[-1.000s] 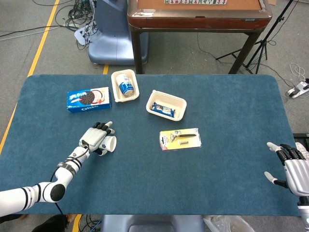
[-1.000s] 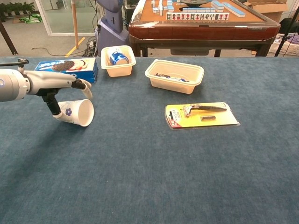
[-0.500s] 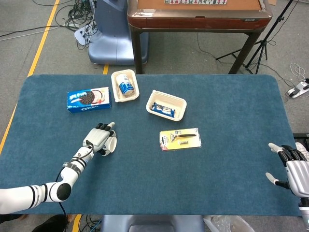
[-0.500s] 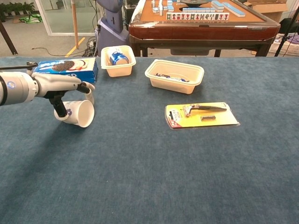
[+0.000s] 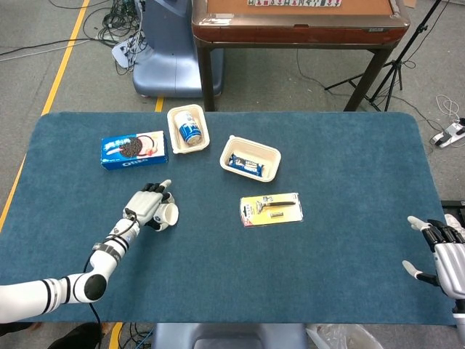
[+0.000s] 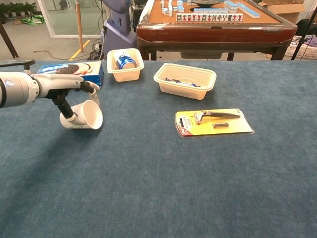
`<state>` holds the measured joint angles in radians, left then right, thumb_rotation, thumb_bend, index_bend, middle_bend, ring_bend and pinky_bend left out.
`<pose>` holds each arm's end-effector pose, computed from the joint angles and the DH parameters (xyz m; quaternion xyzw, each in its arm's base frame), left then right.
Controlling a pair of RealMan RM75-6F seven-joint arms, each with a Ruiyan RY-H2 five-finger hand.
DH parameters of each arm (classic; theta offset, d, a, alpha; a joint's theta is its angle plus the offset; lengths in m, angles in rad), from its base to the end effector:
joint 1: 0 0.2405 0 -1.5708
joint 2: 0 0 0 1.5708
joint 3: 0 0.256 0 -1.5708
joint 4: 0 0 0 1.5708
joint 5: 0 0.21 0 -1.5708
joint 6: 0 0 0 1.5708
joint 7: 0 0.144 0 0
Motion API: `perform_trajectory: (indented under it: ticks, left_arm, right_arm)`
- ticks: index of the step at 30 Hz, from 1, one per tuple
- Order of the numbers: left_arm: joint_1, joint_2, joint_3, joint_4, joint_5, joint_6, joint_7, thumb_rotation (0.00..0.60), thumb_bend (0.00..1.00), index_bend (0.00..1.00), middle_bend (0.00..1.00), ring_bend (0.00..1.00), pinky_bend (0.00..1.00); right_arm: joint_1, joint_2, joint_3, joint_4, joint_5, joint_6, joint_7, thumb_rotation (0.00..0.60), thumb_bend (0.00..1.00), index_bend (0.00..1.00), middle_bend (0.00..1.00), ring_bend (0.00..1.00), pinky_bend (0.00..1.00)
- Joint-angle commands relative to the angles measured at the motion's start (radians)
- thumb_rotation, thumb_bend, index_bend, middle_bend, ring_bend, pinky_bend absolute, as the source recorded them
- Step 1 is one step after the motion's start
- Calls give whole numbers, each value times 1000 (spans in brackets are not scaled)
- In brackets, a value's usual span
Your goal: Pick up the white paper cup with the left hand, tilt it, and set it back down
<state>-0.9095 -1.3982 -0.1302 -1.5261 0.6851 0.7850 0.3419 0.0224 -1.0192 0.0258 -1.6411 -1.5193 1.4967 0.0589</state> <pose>-0.1603 0.3751 0.0077 -0.7219 -0.4835 -0.2777 0.4098 -0.3213 -0.1563 0.1857 0.5906 -0.4015 0.3678 0.5956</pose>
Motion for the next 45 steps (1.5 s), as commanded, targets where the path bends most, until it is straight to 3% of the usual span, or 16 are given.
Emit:
perform_trajectory:
  ticks: [1, 11, 15, 29, 39, 42, 45]
  left_arm:
    - [62, 35, -70, -7, 67, -39, -190, 600, 210, 338, 0, 0, 0]
    - [188, 35, -173, 57, 240, -152, -645, 600, 210, 342, 0, 0, 0]
    - [216, 20, -192, 102, 288, -208, -783, 600, 210, 344, 0, 0, 0]
    - [277, -47, -142, 209, 532, -166, -977, 600, 211, 333, 0, 0, 0]
    - [293, -28, -93, 223, 607, -139, -1033, 600, 210, 304, 0, 0, 0]
    - [300, -18, -83, 223, 617, -124, -1040, 600, 210, 253, 0, 0, 0]
    - [306, -8, -74, 221, 633, -95, -1029, 600, 210, 129, 0, 0, 0]
  right_arm:
    - [-1, -1, 1, 1, 1, 0, -1, 600, 162, 191, 287, 151, 219]
    - [3, 0, 4, -10, -2, -2, -15, 600, 162, 191, 287, 151, 219]
    - [3, 2, 5, -19, -3, -1, -23, 600, 162, 191, 287, 151, 219]
    - [4, 6, 9, -29, 6, -5, -34, 600, 163, 191, 287, 151, 219]
    - [4, 6, 7, -25, -1, -4, -27, 600, 163, 191, 287, 151, 219]
    - [4, 2, 7, -23, -7, -1, -25, 600, 163, 191, 287, 151, 219]
    - [4, 1, 6, -20, -8, 0, -23, 600, 162, 191, 287, 151, 219]
